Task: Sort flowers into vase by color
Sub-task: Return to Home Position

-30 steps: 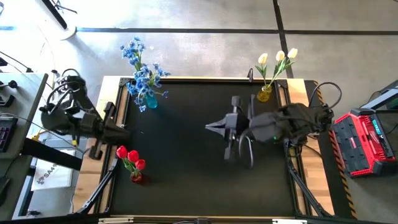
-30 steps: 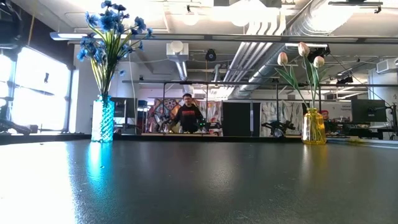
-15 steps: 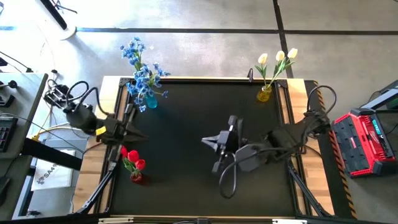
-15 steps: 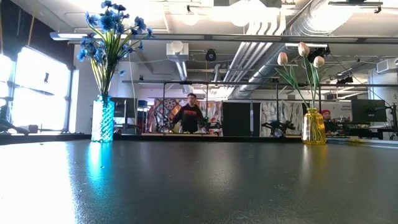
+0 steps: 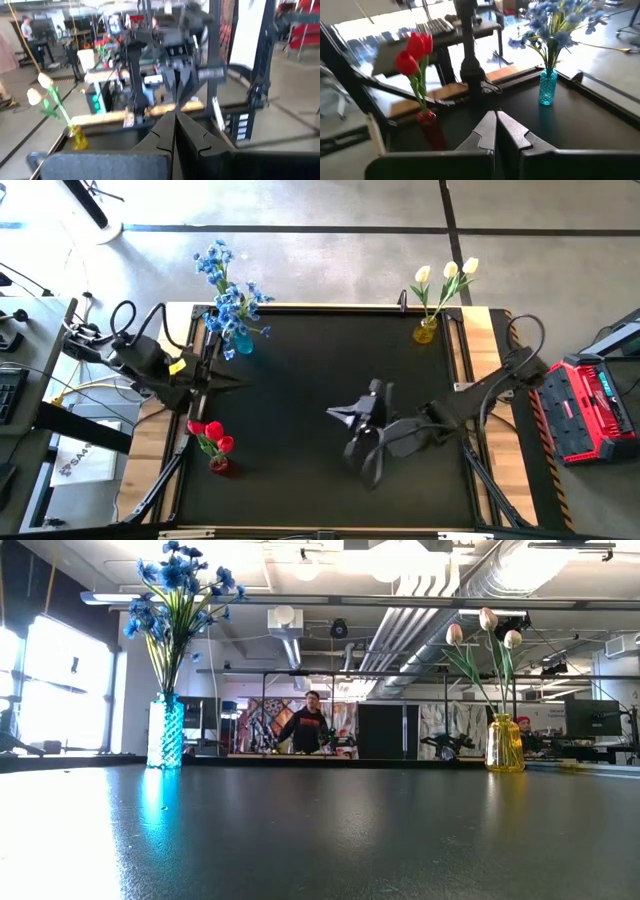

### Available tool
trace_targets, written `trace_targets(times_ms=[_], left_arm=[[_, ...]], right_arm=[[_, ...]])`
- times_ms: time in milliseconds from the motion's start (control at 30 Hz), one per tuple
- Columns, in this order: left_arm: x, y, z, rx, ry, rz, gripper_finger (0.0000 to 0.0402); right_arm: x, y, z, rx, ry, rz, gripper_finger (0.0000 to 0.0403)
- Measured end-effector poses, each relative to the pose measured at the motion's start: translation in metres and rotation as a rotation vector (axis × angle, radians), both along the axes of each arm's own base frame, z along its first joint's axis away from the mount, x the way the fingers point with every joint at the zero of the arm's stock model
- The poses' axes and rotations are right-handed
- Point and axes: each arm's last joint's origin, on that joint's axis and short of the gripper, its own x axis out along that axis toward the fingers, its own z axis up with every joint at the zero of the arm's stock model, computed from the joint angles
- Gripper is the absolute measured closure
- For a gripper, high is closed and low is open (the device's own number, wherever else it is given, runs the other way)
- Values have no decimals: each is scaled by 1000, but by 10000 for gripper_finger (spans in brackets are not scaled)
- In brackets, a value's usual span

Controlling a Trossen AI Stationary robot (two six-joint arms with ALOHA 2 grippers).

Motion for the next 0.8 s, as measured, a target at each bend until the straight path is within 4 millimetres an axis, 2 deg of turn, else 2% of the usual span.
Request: trace_targets(times_ms=[133,300,433,667,800], left_arm=[[-6,6,-6,27,64,21,401],[-6,10,-12,18,56,-2,401],[0,13,-27,23,78,19,401],[7,19,-48,22,98,34,401],[6,25,-60,13,76,57,401]], right_arm=[[-28,-14,-3,29,-113,24,403],[-64,-34,10,-17,-272,44,403],[-86,-53,14,-125,-256,40,403],[-115,-75,3,-116,-242,21,403],[-126,-87,-26,-127,-222,44,403]])
